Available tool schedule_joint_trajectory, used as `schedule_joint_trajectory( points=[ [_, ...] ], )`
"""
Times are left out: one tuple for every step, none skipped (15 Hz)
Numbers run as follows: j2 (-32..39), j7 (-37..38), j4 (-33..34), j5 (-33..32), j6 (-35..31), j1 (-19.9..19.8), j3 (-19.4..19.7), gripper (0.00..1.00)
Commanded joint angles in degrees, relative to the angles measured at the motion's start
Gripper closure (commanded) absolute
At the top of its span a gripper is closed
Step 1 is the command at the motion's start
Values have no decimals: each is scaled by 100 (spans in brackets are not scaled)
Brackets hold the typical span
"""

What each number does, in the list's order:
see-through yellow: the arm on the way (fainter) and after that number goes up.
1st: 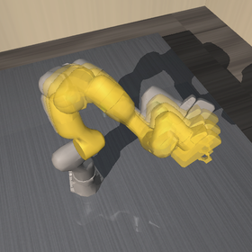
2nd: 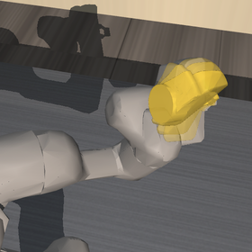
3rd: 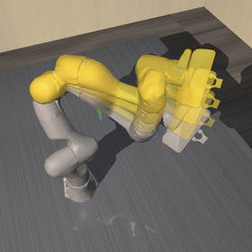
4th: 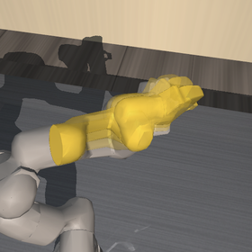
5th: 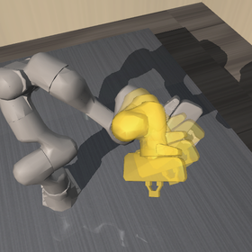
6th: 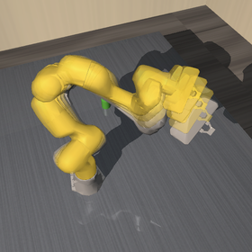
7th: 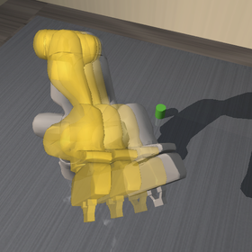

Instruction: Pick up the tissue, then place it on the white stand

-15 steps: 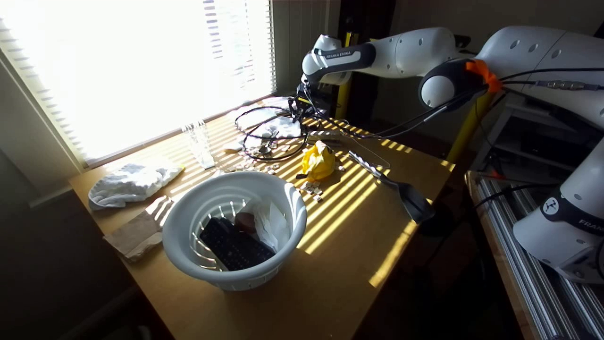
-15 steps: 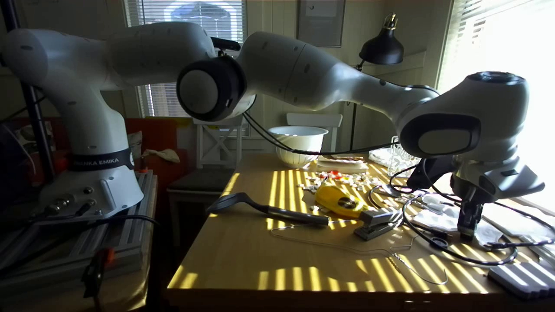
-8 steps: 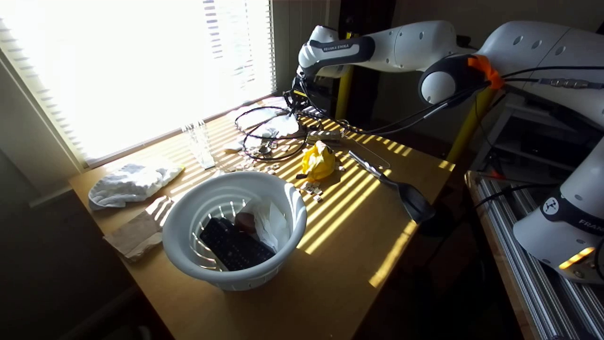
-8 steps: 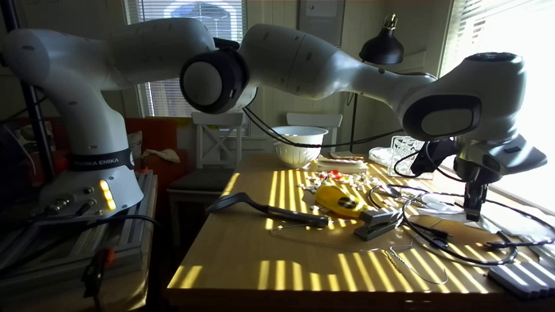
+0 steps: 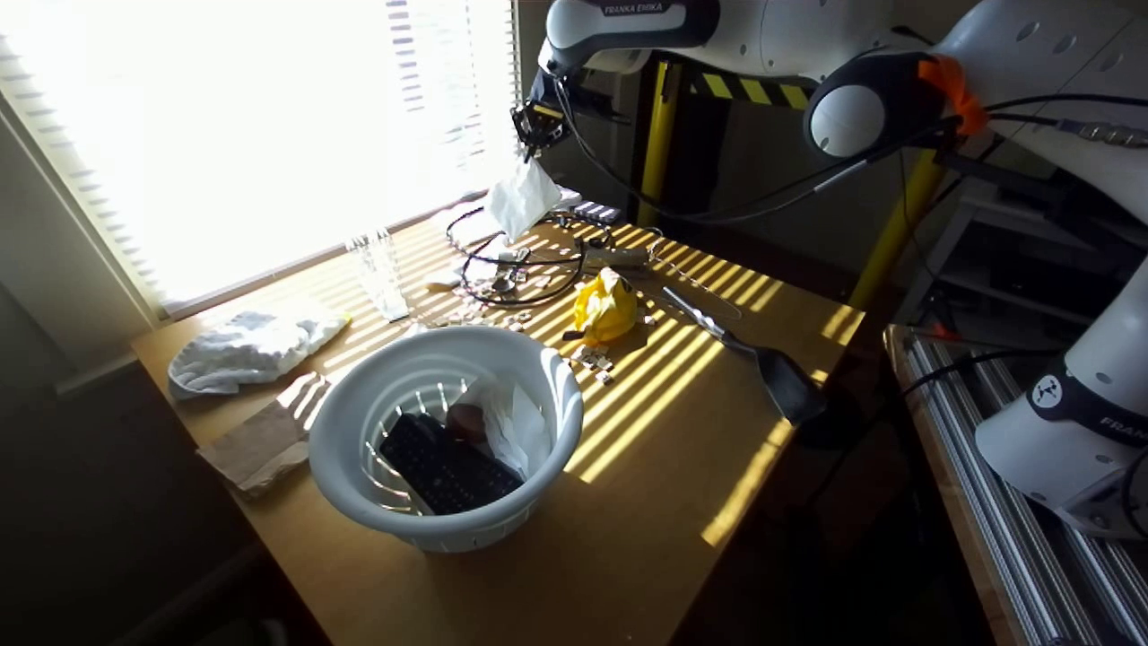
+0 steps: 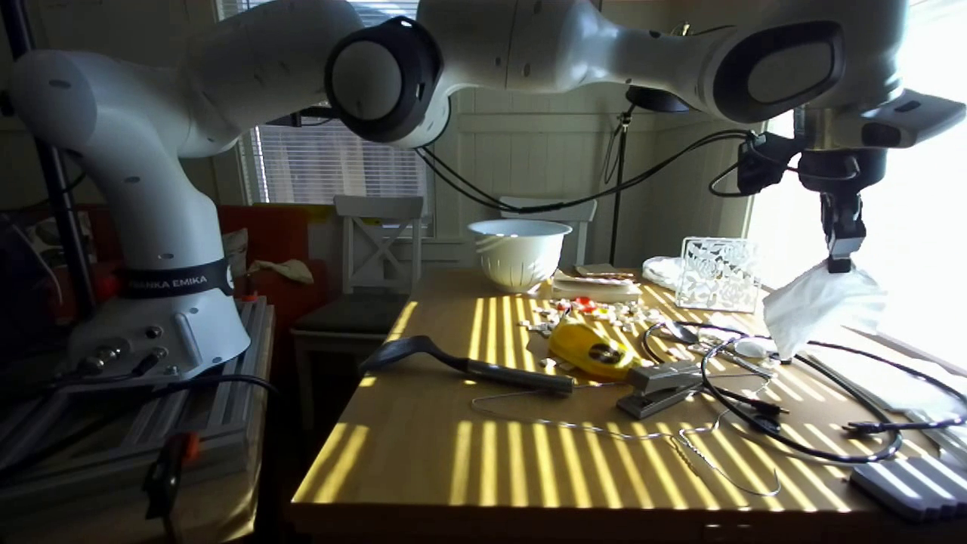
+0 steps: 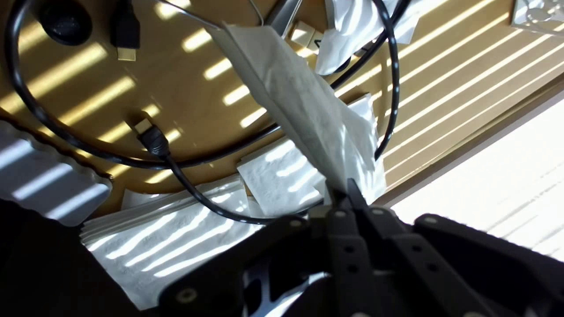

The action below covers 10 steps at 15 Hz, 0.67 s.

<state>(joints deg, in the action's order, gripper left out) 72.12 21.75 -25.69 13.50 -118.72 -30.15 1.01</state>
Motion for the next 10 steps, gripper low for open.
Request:
schedule_joint_trajectory(
  points=[
    [-417, -384, -113, -190, 317, 149, 27, 100],
    [-499, -478, -109, -189, 365, 187, 11, 100],
    [-571, -561, -100, -165, 393, 217, -19, 100],
    [-626, -604, -92, -131, 379, 240, -47, 100],
    [-673, -581, -97, -147, 358, 233, -12, 100],
    [-587, -484, -123, -81, 209, 232, -45, 100],
    [-626, -486, -125, -80, 208, 245, -46, 99],
    [-627, -486, -126, -80, 207, 247, -47, 99],
    [-619, -486, -137, -79, 206, 244, -46, 99],
    [-543, -473, -25, -80, 263, 239, -40, 99]
  ],
)
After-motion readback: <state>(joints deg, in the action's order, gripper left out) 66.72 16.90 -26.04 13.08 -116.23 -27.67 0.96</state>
